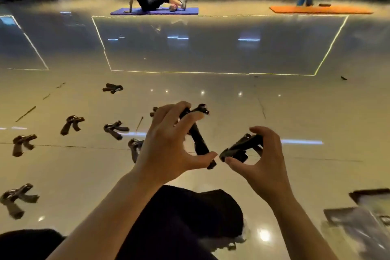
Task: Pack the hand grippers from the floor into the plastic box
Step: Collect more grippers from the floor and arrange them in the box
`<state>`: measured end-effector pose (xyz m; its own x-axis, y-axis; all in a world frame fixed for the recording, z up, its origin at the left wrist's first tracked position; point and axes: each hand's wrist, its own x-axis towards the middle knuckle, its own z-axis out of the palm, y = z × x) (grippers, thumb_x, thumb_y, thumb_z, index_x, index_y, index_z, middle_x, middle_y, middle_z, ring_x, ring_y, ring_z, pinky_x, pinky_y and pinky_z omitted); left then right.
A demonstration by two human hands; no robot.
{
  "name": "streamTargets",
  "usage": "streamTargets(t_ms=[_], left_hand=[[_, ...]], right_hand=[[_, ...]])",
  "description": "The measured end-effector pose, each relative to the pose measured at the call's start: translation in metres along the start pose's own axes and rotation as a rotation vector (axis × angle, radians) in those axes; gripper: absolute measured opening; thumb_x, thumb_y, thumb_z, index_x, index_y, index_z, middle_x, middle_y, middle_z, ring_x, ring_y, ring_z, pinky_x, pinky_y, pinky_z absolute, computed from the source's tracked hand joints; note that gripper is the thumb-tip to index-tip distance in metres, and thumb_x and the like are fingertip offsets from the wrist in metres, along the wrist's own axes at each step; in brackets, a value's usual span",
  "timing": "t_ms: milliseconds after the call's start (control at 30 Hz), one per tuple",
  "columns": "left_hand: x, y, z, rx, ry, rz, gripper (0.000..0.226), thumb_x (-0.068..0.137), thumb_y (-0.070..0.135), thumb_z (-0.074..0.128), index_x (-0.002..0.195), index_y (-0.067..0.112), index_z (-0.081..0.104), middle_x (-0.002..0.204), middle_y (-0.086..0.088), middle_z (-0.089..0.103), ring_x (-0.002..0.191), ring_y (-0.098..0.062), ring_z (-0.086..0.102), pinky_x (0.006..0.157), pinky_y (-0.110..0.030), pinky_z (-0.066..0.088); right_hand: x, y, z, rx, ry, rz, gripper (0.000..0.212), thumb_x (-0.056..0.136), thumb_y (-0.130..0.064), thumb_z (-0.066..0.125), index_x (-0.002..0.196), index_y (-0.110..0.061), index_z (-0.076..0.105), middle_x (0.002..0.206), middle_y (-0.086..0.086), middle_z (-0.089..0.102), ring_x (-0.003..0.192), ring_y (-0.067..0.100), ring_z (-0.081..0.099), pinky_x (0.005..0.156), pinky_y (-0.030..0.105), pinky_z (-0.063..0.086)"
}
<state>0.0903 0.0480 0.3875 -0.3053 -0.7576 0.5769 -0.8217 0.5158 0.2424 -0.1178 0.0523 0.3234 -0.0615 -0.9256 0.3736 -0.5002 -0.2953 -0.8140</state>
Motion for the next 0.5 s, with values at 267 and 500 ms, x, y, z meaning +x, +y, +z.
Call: streamTargets(t_ms=[267,500], left_hand=[[-0.044,0.161,0.044,-0.189,-0.149,0.121,0.069,0.062,0.064,0.062,0.114,0.019,0.059,0.123,-0.006,0.054,0.114,-0.025,0.046,0.095,-0.017,0.024],[-0.076,0.261,0.065,-0.263,-0.239,0.244,0.070,0.062,0.067,0.059,0.114,0.021,0.058,0.120,-0.005,0.057,0.111,-0.026,0.050,0.088,-0.030,0.039]], right_hand=[[-0.121,0.042,-0.147,-0.125,0.169,0.186,0.077,0.056,-0.031,0.086,0.118,-0.035,0.040,0.116,-0.014,0.038,0.109,0.012,0.048,0.094,0.030,0.045],[-0.199,0.051,-0.238,-0.200,0.246,0.305,0.077,0.059,-0.029,0.087,0.121,-0.031,0.042,0.119,-0.008,0.041,0.103,0.003,0.047,0.083,0.013,0.037]])
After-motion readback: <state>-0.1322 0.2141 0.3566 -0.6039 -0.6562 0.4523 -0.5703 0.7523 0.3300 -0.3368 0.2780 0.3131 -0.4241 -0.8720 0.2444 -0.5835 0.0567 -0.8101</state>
